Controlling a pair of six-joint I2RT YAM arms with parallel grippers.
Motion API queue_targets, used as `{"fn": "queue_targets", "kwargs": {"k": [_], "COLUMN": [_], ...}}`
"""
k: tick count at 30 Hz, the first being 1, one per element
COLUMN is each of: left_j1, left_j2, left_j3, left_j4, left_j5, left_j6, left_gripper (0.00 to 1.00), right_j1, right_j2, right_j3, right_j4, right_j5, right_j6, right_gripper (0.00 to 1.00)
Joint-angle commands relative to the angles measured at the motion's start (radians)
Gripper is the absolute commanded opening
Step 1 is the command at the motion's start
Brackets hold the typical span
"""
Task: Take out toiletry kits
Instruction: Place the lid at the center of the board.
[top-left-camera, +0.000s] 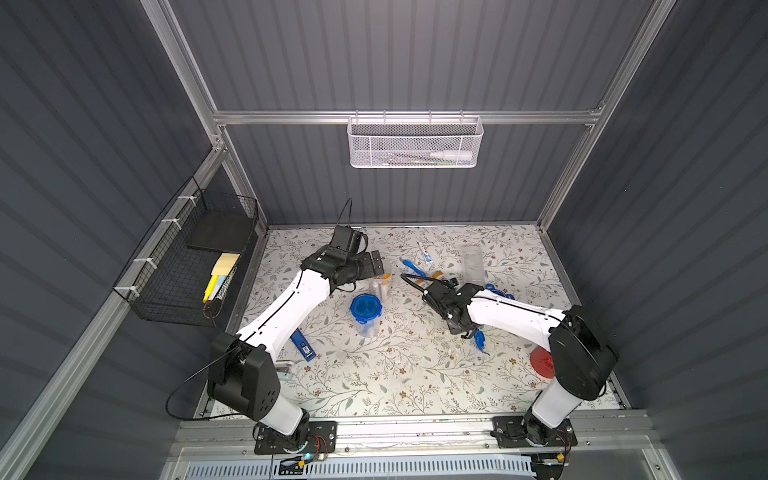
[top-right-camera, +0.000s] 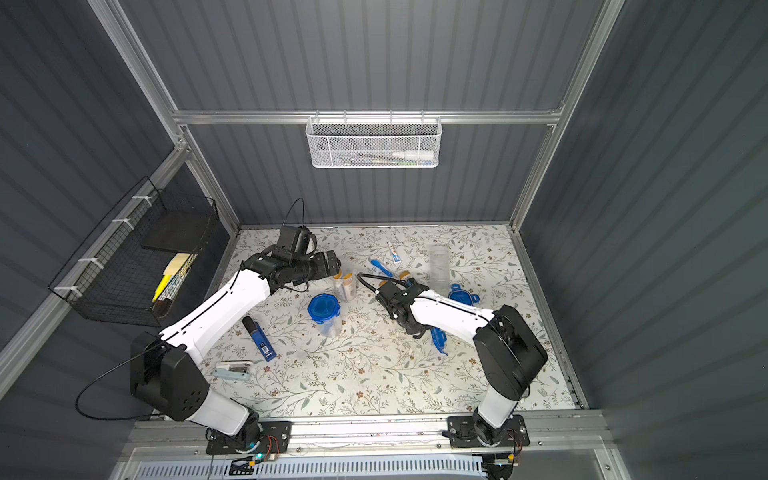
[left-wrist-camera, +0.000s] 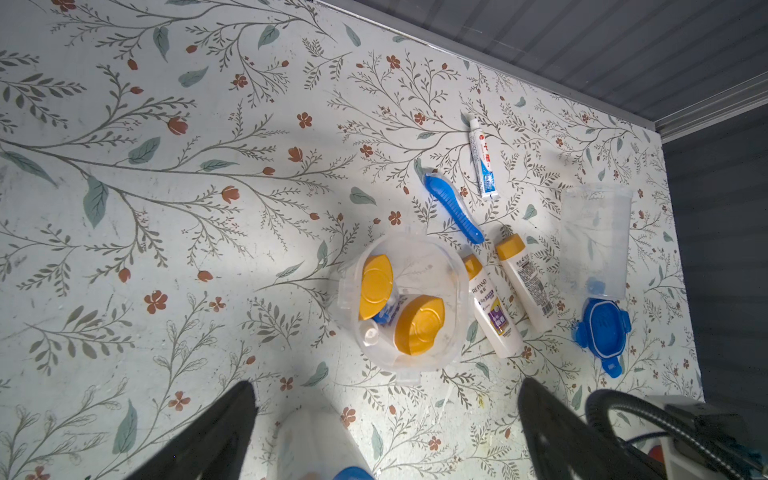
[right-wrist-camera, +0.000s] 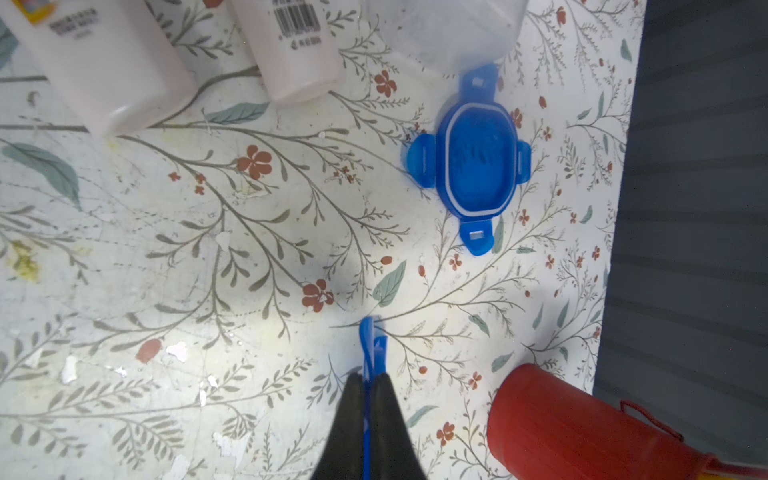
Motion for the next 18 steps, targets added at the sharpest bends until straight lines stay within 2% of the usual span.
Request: {"fn": "queue_targets", "kwargs": {"k": [1, 3, 5, 11, 14, 18], "left_j1": [0.011, 0.013, 0.013, 0.014, 0.016, 0.017], "left_j2": [0.013, 0.018, 0.024, 0.045, 0.062, 0.086], "left_j3": [0.012, 0.009, 0.008, 0.006, 0.013, 0.025], "left_j4": [-0.011, -0.013, -0.013, -0.029, -0.053, -0.08], "left_j5": [0.011, 0.015, 0.017, 0.011, 0.004, -0.007], "left_j6": [0.018, 0.02, 0.019, 0.021, 0.026, 0.034], "left_gripper": [0.99, 0.99, 1.0, 0.99, 1.0, 1.0], "right_j1": [0.0, -0.002, -0.005, -0.05, -0.084, -0.097], "right_j2": [0.046, 0.071, 0.084, 0.038, -0.006, -0.095], "right_j3": [-0.026, -0.025, -0.028, -0.077, -0.101, -0.127], "right_j4": [0.058, 0.069, 0.081, 0.15, 0.171, 0.224], "right_j5": [-0.002, -0.003, -0.003, -0.06, -0.096, -0.217], "right_j6": [0.007, 0.007, 0.007, -0.014, -0.02, -0.056], "right_gripper": [0.0, 0.0, 0.05, 0.48, 0.5, 0.5]}}
